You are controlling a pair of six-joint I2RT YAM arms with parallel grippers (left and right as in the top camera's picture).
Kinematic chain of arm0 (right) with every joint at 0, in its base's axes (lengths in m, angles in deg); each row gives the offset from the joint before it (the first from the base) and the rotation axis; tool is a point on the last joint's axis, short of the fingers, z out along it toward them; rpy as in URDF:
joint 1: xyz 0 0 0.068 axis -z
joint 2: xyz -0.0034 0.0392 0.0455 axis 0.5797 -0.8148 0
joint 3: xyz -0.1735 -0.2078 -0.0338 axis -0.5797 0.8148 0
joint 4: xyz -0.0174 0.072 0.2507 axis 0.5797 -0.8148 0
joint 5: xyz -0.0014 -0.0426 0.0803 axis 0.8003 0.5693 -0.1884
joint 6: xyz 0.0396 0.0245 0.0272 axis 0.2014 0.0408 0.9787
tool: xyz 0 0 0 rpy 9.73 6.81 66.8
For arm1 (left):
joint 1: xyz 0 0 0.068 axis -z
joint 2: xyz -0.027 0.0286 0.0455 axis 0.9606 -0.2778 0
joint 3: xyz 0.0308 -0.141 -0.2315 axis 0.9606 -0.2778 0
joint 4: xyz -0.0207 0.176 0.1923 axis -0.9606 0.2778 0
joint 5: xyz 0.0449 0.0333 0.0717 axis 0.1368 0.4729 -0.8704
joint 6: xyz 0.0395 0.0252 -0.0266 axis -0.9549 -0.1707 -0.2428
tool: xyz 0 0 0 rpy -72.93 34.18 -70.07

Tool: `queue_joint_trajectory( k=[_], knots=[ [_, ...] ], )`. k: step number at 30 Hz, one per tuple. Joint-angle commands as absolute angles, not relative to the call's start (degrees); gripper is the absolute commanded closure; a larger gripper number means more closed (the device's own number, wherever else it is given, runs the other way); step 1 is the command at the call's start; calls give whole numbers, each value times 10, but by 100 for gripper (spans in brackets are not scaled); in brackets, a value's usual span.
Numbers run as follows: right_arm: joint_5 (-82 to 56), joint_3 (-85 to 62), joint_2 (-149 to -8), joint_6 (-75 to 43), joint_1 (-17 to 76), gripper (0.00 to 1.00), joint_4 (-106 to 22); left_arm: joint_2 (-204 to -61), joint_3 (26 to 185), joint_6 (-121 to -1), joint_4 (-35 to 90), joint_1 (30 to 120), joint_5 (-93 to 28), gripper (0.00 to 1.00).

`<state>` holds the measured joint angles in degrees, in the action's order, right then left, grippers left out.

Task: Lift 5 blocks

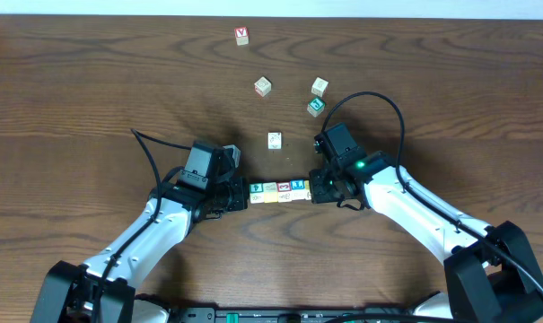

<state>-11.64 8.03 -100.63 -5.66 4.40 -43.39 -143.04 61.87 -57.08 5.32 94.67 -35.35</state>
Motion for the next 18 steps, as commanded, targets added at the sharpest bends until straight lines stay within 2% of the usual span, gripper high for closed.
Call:
queue_joint_trajectory(
  k=[1,18],
  knots=[
    [-269,54,-1004,-66,20,99,-413,-1430,638,-576,36,977,-252,93],
    [-256,75,-1004,-67,20,99,-409,-1490,638,-576,27,978,-252,93]
  ],
)
